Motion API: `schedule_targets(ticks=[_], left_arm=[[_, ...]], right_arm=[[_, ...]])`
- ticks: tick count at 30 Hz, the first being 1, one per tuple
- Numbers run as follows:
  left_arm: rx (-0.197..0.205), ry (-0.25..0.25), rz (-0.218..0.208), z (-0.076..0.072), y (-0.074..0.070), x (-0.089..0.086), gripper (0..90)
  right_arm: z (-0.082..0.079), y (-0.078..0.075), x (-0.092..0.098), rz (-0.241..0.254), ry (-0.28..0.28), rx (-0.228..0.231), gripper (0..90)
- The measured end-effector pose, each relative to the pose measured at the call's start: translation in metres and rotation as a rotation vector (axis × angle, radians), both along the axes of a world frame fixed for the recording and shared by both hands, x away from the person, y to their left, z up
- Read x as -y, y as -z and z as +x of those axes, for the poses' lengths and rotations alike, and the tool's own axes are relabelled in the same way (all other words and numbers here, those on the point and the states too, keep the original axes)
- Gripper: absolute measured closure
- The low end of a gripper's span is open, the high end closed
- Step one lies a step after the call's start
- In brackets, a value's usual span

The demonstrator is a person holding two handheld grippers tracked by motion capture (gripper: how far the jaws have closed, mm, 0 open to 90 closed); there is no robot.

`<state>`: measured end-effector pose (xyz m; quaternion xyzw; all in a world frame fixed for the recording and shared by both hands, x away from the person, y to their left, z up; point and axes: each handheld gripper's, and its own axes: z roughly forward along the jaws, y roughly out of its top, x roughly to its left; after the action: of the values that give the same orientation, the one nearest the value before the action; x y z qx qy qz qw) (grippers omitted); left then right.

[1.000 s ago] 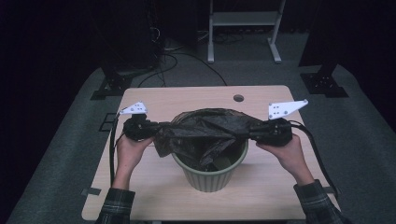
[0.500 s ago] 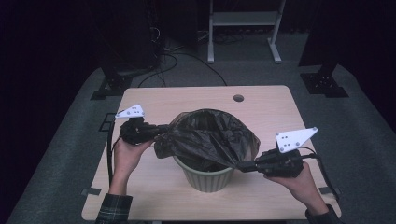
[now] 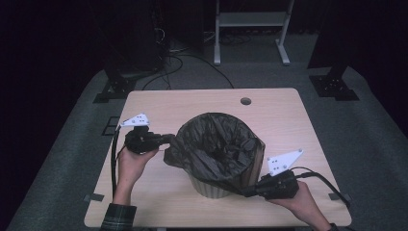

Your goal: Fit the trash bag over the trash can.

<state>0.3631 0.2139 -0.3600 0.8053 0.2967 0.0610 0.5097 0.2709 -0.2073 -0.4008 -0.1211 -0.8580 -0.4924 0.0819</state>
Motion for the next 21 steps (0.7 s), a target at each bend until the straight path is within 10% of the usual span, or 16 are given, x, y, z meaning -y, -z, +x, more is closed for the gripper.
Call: schedule_targets(ticks=[21], left_arm=[[-0.102,-0.026,0.117,0.015,0.053,0.008,90.0]], right_arm=[[0.019,0.059,-0.011,-0.201,0.075,-0.046,90.0]])
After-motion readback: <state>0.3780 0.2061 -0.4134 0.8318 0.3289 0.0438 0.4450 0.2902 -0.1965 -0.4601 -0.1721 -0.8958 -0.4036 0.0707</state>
